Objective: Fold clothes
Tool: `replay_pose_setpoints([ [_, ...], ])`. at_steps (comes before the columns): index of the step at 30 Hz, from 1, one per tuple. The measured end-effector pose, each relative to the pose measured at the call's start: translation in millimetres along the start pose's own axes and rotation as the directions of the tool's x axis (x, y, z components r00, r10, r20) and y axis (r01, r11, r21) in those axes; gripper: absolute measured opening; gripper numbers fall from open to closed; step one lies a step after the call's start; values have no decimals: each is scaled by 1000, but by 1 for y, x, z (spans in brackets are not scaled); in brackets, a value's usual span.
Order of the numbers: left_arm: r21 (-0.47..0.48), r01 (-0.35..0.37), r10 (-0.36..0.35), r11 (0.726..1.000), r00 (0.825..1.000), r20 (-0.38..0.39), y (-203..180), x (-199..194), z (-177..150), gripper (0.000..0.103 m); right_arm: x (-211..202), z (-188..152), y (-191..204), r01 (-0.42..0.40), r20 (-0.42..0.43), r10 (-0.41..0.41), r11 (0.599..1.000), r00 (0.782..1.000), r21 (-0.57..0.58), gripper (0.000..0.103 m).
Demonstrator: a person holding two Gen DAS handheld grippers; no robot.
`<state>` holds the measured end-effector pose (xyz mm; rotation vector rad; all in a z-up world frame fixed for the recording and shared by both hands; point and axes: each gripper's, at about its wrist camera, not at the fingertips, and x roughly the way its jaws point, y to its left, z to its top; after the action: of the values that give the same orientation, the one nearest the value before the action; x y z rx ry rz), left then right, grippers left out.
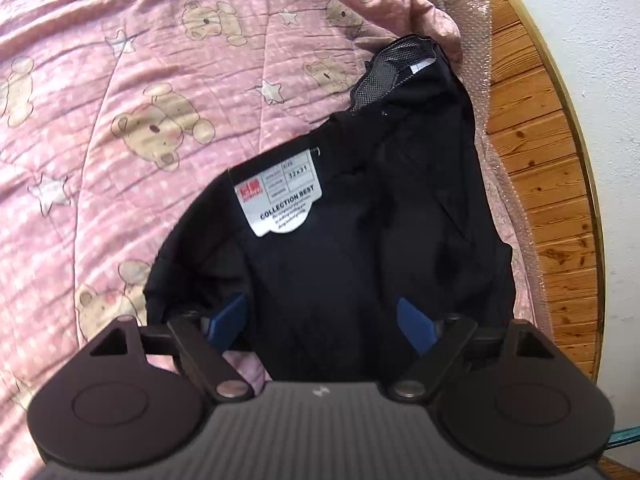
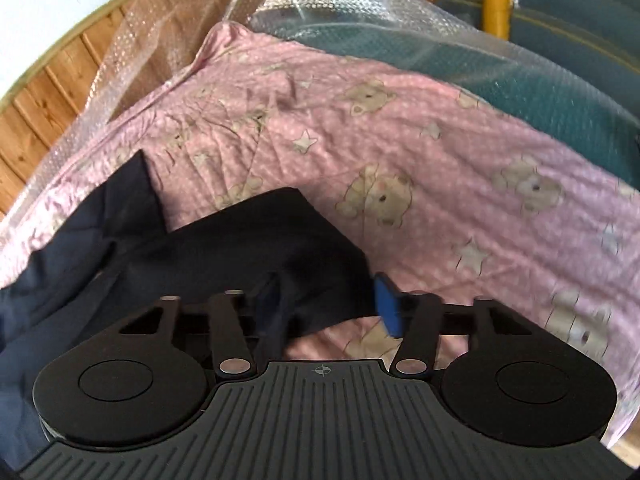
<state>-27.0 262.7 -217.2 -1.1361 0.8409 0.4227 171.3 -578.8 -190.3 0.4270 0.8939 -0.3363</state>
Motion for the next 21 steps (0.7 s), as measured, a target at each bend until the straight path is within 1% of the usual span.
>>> replay_pose_setpoints([
  [1, -19, 7, -7, 1000, 1000, 1, 1, 1, -5, 87, 2, -1, 0, -4, -2, 4, 1000, 1000, -7, 58],
  [3, -59, 4, -4, 998, 1000, 9, 7, 7, -13, 87, 6, 0, 5, -6, -7, 6, 999, 1000, -46, 68],
  [4, -64, 6, -5, 998, 1000, 24, 10, 11, -14, 87, 6, 1, 7, -8, -5, 8, 998, 1000, -60, 76],
  [5, -68, 9, -6, 998, 999, 40, 12, 14, -15, 83, 8, 2, 9, -12, -7, 11, 997, 1000, -72, 81],
  [6, -58, 12, -8, 998, 998, 59, 12, 18, -12, 79, 11, 4, 9, -17, -12, 16, 997, 1000, -81, 83],
  [7, -37, 8, -5, 999, 997, 72, 8, 20, -8, 57, 15, 7, 10, -23, -18, 21, 996, 1000, -90, 83],
  [8, -14, 3, -2, 1000, 997, 83, 5, 23, -3, 13, 19, 9, 11, -28, -24, 26, 995, 999, -98, 74],
  [9, 23, -16, 14, 1000, 996, 84, -3, 24, 7, 5, 20, 11, 12, -49, -26, 46, 993, 999, -111, 58],
  [10, 48, 9, -14, 999, 993, 118, -10, 16, 15, 3, 17, 14, 14, -88, -26, 86, 988, 996, -129, 2],
  [11, 72, 36, -47, 997, 987, 153, -18, 8, 23, 3, 15, 17, 16, -127, -26, 125, 981, 992, -146, 3],
  [12, 85, 75, -90, 994, 977, 194, -25, -8, 31, 3, 7, 20, 18, -181, -5, 183, 970, 983, -161, 3],
  [13, 92, 89, -108, 992, 969, 222, -28, -23, 37, 3, -9, 24, 19, -252, 42, 263, 952, 964, -177, 3],
  [14, 99, 101, -123, 990, 961, 249, -30, -39, 42, 3, -24, 28, 20, -302, 78, 321, 933, 944, -194, 3],
  [15, 91, 85, -105, 992, 963, 249, -22, -46, 44, 3, -35, 28, 21, -320, 83, 343, 923, 936, -212, 3],
  [16, 82, 66, -85, 994, 966, 245, -14, -53, 46, 3, -41, 24, 21, -328, 66, 351, 917, 934, -228, 3],
  [17, 73, 47, -64, 996, 968, 242, -5, -59, 48, 5, -47, 21, 21, -336, 49, 358, 910, 932, -244, 6],
  [18, 61, 4, -17, 998, 977, 213, 8, -58, 48, 6, -48, 14, 21, -318, 24, 336, 912, 942, -260, 9],
  [19, 45, -45, 37, 998, 984, 175, 25, -52, 46, 12, -43, 4, 19, -269, -9, 277, 922, 961, -278, 25],
  [20, 21, -93, 89, 995, 985, 150, 42, -49, 43, 23, -39, -7, 14, -205, -28, 206, 938, 978, -279, 48],
  [21, -2, -141, 140, 990, 982, 125, 60, -47, 40, 29, -38, -19, 7, -124, -33, 119, 958, 992, -260, 53],
])
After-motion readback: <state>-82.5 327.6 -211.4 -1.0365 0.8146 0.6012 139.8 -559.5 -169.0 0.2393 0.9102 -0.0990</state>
